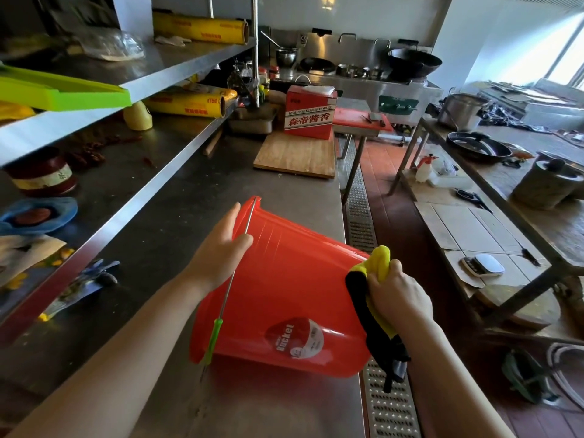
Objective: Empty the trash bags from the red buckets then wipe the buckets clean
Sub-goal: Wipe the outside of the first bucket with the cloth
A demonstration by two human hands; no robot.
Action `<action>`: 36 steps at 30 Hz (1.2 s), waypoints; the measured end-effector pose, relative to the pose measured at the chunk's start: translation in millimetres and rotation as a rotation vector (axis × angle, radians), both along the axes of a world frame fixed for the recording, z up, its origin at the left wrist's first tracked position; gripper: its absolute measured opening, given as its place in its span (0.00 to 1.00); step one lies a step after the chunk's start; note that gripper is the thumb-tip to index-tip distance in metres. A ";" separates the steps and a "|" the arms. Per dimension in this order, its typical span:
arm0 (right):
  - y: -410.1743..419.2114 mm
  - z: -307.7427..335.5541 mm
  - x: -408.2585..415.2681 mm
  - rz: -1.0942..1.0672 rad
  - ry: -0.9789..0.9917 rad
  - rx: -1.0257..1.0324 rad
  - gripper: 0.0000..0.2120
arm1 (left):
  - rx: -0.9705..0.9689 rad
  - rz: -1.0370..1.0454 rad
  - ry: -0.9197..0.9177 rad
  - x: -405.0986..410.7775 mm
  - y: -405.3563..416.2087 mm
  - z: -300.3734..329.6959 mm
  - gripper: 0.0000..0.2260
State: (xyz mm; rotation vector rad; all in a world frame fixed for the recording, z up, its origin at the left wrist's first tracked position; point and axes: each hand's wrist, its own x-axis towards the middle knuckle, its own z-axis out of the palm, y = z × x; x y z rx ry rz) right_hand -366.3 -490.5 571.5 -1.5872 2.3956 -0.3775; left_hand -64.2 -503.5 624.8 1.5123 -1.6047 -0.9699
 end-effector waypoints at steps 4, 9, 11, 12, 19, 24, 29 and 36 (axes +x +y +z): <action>-8.7 3.3 8.8 0.152 -0.064 -0.090 0.20 | -0.027 -0.002 0.029 1.3 10.3 -3.5 0.36; -34.8 14.4 38.0 0.328 0.094 -0.089 0.21 | -0.010 -0.024 0.115 7.0 23.3 -5.9 0.35; -43.9 20.3 58.1 0.367 0.153 -0.082 0.23 | -0.010 -0.022 0.128 8.5 25.5 -6.0 0.35; -47.4 24.3 69.9 0.391 0.178 -0.086 0.23 | -0.011 -0.022 0.131 9.1 26.0 -6.2 0.35; -58.7 41.0 166.9 0.553 0.244 -0.172 0.24 | 0.005 0.000 0.103 13.9 26.9 -13.9 0.35; -54.2 42.6 193.2 0.532 0.257 -0.189 0.26 | -0.024 -0.005 0.122 14.3 32.0 -16.3 0.35; -50.9 33.8 150.5 0.517 0.054 -0.255 0.24 | -0.039 -0.016 0.138 10.1 36.3 -20.0 0.32; -41.1 25.7 60.5 0.267 0.081 -0.083 0.23 | -0.074 -0.049 0.113 14.1 41.8 -29.3 0.33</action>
